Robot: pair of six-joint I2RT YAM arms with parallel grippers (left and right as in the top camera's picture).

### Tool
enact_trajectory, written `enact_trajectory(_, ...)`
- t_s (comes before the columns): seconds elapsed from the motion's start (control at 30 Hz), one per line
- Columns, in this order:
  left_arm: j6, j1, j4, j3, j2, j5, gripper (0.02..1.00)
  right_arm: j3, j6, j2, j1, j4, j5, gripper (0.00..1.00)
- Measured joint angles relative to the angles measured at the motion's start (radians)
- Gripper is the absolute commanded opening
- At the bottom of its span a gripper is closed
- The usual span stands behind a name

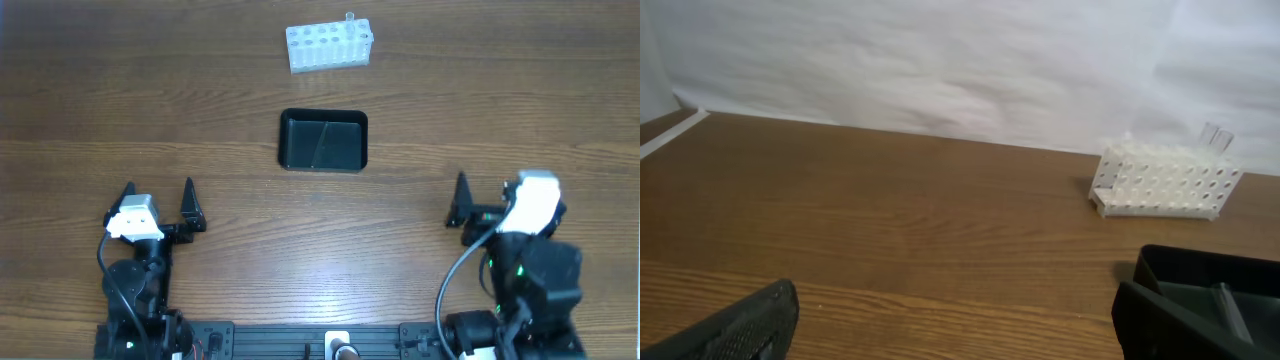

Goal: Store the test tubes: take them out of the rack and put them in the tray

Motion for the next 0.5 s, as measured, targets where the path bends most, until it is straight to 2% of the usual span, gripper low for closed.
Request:
enact_trajectory(0.2, 0.000, 0.000, 0.000, 0.000, 0.000, 0.000, 0.998, 0.270, -0.001, 0.262, 0.028, -0.090, -0.086, 0.991)
enact_trajectory(0.5, 0.000, 0.000, -0.001, 0.000, 0.000, 0.000, 0.998, 0.587, 0.001, 0.567, 0.140, -0.106, -0.108, 0.993)
